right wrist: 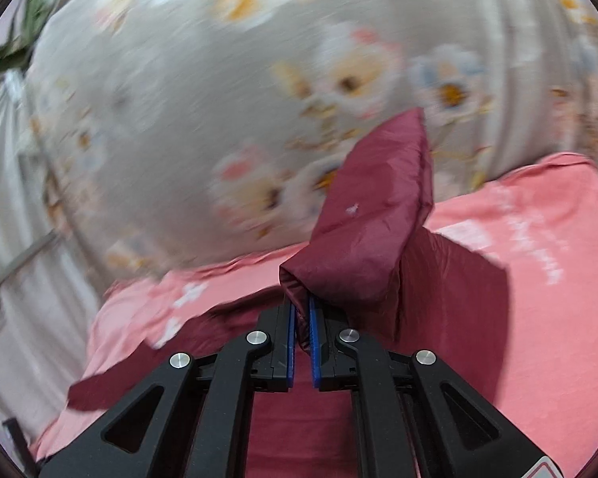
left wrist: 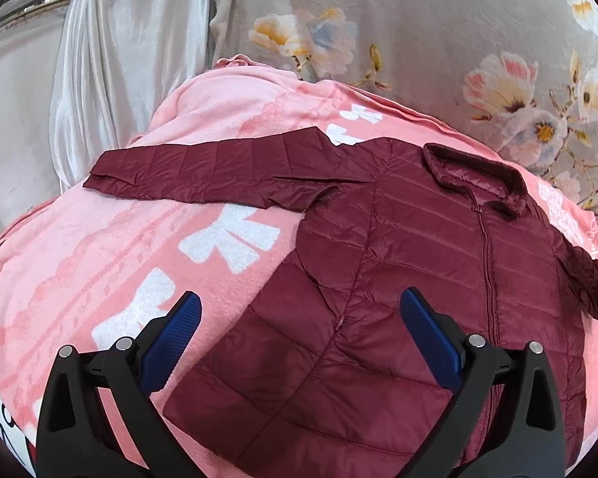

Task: Fold large clothes
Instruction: 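Grasp the jacket sleeve cuff with the right tool and lift it, then carry the sleeve across the jacket body with the right tool and release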

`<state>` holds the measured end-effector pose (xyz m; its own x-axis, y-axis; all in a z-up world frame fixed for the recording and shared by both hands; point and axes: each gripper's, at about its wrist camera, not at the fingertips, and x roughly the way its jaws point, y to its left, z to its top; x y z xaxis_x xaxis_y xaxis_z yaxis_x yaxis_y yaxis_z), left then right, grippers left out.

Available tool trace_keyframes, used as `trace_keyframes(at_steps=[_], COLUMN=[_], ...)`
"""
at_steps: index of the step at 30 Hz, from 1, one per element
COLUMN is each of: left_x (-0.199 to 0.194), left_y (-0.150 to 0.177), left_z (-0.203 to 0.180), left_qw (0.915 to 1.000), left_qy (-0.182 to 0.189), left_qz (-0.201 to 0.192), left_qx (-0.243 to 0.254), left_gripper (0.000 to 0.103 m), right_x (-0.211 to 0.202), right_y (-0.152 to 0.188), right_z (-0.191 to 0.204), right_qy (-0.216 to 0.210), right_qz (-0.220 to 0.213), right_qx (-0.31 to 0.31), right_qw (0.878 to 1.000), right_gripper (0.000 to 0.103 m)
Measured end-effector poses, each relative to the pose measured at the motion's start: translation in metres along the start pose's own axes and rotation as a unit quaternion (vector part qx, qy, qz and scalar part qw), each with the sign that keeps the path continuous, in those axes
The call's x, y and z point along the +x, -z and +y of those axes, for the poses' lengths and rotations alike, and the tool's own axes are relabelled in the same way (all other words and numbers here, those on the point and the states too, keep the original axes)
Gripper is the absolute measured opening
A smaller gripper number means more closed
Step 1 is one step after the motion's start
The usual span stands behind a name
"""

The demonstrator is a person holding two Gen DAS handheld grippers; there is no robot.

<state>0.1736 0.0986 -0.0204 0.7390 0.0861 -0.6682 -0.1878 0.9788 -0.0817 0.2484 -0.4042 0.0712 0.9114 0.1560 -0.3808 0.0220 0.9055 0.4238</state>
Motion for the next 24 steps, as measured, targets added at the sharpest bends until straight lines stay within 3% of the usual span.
trace_keyframes(at_steps=[7,13,16,17,20,24], left_x=[0.005,0.012,0.017,0.020,0.030,0.058], left_y=[-0.003,-0.010,-0.017,-0.021,-0.029,-0.034], left_z=[0.023,0.041,0.043,0.042,0.030,0.000], left_qw=[1.0000,0.9996,0.9986,0.9977,0.9942,0.9854], left_qy=[0.006,0.016,0.042,0.057,0.098,0.155], left_qz=[0.003,0.006,0.011,0.015,0.028,0.060], left_qx=[-0.007,-0.022,-0.031,-0.034,-0.034,-0.035], left_gripper=[0.098,0.098,0.098,0.098,0.098,0.098], right_x=[0.065,0.123,0.145,0.147,0.133,0.093], right_y=[0.061,0.106,0.132,0.140,0.154,0.147], right_z=[0.094,0.136,0.152,0.155,0.157,0.127], right_qy=[-0.085,-0.113,-0.124,-0.126,-0.130,-0.120], right_qz=[0.094,0.166,0.207,0.216,0.214,0.178], right_qx=[-0.048,-0.056,-0.069,-0.074,-0.075,-0.042], right_qw=[0.991,0.978,0.968,0.965,0.965,0.976], right_gripper=[0.006,0.006,0.020,0.033,0.055,0.058])
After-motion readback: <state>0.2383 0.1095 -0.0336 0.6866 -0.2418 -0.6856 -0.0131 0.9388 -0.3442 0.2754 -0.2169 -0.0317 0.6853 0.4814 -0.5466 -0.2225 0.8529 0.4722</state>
